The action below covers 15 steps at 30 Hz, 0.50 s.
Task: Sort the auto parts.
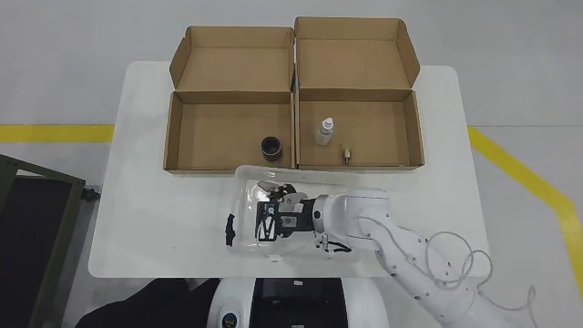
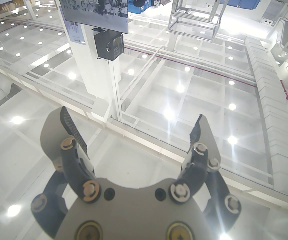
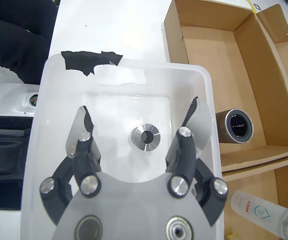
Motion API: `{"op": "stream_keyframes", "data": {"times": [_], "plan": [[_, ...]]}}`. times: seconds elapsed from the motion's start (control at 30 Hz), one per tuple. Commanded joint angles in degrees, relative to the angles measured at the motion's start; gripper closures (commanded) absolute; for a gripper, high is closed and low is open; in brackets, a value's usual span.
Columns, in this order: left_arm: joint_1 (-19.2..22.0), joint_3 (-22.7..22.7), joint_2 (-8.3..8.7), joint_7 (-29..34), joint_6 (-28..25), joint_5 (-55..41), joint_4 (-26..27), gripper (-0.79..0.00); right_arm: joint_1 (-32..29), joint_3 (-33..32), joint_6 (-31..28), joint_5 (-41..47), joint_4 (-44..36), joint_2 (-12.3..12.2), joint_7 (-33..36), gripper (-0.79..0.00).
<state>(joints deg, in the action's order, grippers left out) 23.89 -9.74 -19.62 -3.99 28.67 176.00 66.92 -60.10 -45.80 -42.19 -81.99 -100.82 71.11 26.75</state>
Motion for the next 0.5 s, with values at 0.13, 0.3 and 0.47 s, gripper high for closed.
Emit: {"op": "stream_keyframes", "data": {"times": [0.13,0.3,0.47], "plan": [[0.00,0.00,0.00,0.00,0.00,0.00,0.00,-0.785,0.74,0.26,1.51,-1.59,2.11,0.19,-0.10,-0.622],[0.00,0.00,0.00,0.00,0.00,0.00,0.00,-0.785,1.55,0.79,1.94,-1.65,4.82,0.49,-0.30,-0.616],[0.00,0.00,0.00,0.00,0.00,0.00,0.00,-0.785,2.25,1.58,2.07,-1.60,6.83,0.83,-0.25,-0.594]]}}
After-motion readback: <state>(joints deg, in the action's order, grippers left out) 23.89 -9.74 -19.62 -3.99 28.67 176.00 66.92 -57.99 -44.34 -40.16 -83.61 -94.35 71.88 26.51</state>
